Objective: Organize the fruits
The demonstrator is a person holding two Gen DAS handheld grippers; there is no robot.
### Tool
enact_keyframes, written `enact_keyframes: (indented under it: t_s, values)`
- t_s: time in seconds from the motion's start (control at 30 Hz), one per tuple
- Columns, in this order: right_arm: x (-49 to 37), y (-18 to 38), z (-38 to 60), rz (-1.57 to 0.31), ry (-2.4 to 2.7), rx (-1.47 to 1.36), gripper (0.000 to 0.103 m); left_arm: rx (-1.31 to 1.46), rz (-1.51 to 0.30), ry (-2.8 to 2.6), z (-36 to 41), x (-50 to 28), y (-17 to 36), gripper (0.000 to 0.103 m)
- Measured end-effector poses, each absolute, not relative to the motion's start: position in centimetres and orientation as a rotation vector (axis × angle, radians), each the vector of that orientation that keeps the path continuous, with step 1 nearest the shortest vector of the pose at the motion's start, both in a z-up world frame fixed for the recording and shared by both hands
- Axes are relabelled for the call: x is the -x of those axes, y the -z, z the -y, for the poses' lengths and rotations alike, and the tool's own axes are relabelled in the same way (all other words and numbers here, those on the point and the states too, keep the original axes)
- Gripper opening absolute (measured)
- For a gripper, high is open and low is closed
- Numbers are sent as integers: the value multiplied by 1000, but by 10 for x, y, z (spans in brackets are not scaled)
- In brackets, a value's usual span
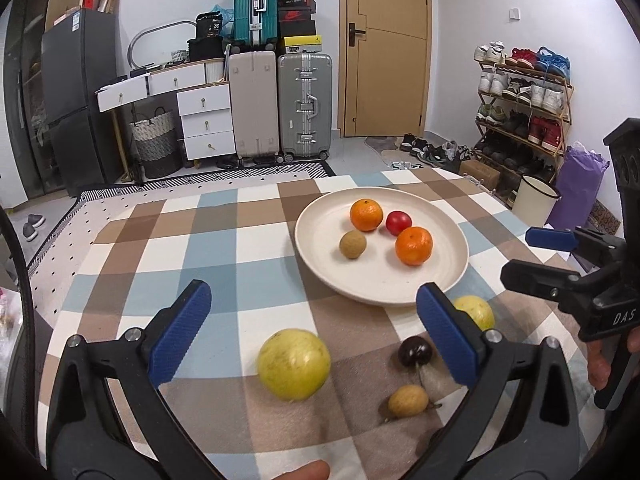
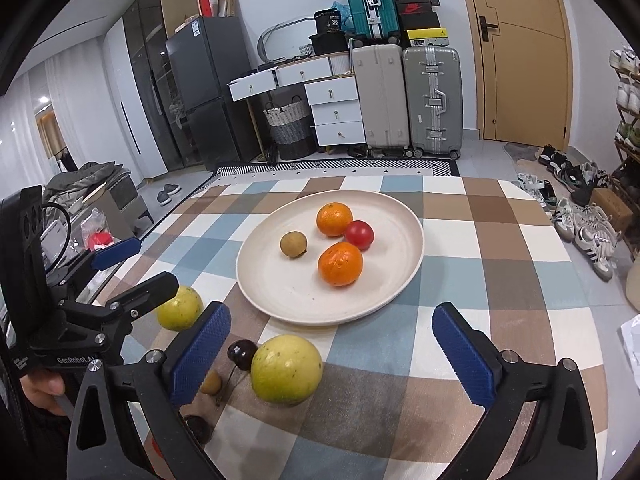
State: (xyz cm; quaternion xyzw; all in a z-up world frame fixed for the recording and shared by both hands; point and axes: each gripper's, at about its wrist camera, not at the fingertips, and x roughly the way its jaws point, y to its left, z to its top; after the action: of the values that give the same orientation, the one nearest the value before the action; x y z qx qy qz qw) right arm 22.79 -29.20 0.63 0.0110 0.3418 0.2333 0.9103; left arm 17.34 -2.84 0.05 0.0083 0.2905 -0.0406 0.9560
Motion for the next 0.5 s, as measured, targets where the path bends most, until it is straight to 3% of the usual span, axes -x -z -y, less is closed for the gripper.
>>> enact_keyframes:
  t_s: [0.5]
  values:
    - [-215,10,275,-753,-509,16,103,0,-606,74,-11,-137,5,102]
